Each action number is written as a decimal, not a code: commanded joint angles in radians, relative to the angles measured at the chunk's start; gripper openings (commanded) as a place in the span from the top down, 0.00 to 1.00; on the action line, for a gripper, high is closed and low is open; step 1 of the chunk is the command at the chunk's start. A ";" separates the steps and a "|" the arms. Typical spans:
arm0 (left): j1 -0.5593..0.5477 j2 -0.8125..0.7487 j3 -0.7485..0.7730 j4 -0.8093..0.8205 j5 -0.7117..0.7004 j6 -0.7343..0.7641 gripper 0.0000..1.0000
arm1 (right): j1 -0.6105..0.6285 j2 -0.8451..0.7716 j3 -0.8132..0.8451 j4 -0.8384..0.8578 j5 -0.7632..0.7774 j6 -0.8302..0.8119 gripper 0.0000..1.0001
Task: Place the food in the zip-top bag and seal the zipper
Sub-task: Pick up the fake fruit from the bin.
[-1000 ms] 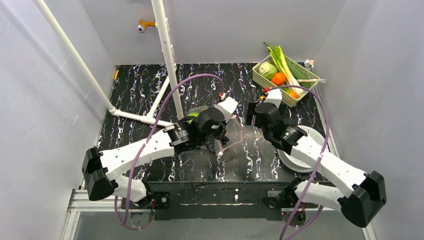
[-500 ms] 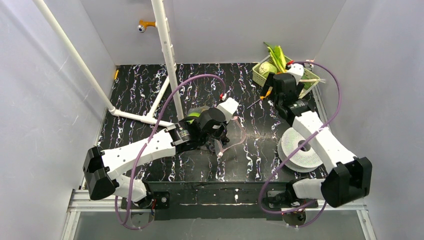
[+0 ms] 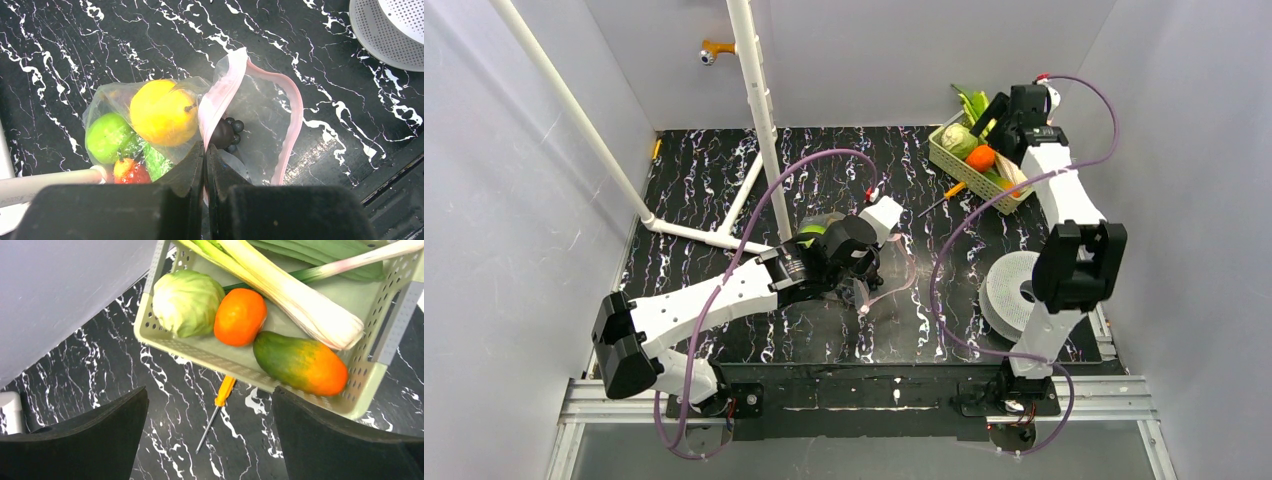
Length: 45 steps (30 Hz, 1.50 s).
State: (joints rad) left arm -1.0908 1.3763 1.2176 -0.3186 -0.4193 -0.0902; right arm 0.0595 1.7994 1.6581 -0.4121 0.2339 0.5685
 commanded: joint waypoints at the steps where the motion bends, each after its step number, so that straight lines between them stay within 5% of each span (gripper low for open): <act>1: -0.006 0.008 0.028 -0.012 -0.007 -0.012 1.00 | -0.049 0.155 0.220 -0.164 -0.157 0.063 0.02; 6: -0.008 0.008 0.028 -0.013 -0.007 -0.011 1.00 | -0.118 0.335 0.391 -0.262 -0.226 0.100 0.02; 15: -0.012 0.014 0.032 -0.018 -0.007 -0.011 1.00 | -0.142 0.452 0.329 -0.127 -0.299 0.166 0.04; 22: -0.014 0.017 0.033 -0.020 -0.013 -0.008 1.00 | -0.143 0.544 0.391 -0.134 -0.357 0.169 0.21; 31: -0.017 0.025 0.038 -0.026 -0.013 -0.006 1.00 | -0.144 0.534 0.377 -0.121 -0.426 0.197 0.68; 36: -0.020 0.024 0.041 -0.029 -0.013 -0.005 1.00 | -0.149 0.435 0.319 -0.084 -0.479 0.214 0.76; 41: -0.023 0.026 0.046 -0.033 -0.027 0.006 1.00 | -0.192 0.293 0.152 0.003 -0.527 0.269 0.90; 45: -0.026 0.023 0.046 -0.034 -0.042 0.013 1.00 | -0.253 0.155 -0.124 0.252 -0.639 0.372 0.94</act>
State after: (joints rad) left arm -1.1096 1.4048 1.2259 -0.3394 -0.4250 -0.0867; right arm -0.1307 2.1087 1.7073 -0.3869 -0.2674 0.8386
